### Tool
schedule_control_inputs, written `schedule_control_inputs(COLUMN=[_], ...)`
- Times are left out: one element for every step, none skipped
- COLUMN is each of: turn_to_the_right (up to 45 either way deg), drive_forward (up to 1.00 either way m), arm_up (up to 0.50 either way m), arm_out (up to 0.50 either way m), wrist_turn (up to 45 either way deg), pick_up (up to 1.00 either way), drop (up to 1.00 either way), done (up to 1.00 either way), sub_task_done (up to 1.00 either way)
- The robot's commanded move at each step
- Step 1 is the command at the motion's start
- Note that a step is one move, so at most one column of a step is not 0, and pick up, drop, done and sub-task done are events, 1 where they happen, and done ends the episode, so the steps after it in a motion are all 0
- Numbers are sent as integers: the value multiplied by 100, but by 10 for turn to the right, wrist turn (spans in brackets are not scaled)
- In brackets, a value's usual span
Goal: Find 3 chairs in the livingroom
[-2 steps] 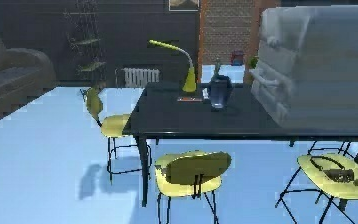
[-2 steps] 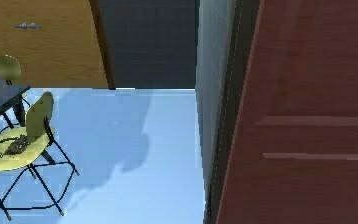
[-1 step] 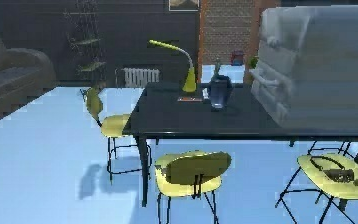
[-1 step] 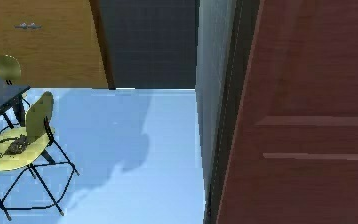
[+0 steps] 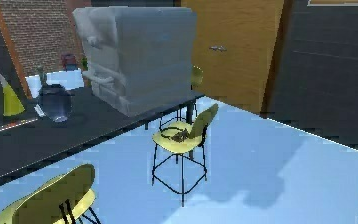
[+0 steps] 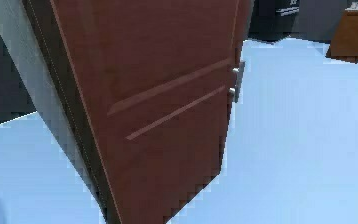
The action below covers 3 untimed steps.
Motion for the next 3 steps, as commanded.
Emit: schedule_control_inputs(turn_to_the_right=[240,0,210], drive_forward=[0,45,0], arm_up=[0,0,0], arm_out=[0,0,0], wrist_turn=[0,0,0], pick_up=[0,0,0], drop=[0,0,0], done=[0,0,0], sub_task_done=[0,0,0])
